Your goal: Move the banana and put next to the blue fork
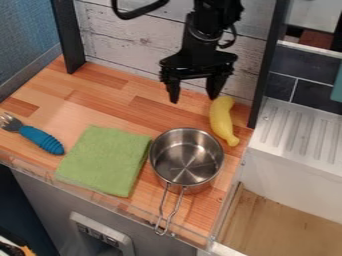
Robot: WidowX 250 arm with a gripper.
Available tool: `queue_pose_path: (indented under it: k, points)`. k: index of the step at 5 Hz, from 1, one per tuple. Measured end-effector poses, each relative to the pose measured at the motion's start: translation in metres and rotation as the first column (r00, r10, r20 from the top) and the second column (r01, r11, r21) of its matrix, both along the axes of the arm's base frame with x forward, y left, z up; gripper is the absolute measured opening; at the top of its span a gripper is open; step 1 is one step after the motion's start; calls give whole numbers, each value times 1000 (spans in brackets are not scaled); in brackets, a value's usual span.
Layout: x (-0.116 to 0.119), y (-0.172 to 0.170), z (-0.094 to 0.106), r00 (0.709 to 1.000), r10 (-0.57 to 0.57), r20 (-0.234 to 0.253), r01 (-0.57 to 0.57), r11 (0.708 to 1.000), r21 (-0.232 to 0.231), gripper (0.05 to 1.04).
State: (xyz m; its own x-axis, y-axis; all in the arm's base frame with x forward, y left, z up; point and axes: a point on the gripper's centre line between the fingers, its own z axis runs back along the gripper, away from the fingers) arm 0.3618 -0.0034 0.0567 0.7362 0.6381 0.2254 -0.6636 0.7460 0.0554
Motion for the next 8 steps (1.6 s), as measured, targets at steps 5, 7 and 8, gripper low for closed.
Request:
queue_pose_path:
  k: [5,7,8]
  points:
    - [3,-21,-37,990,-96,-103,96,995,-2,1001]
    - [2,-16,-45,992,-56,-117,51,998,-44,665]
    - [2,-12,-47,993,-28,-112,18,996,-82,476]
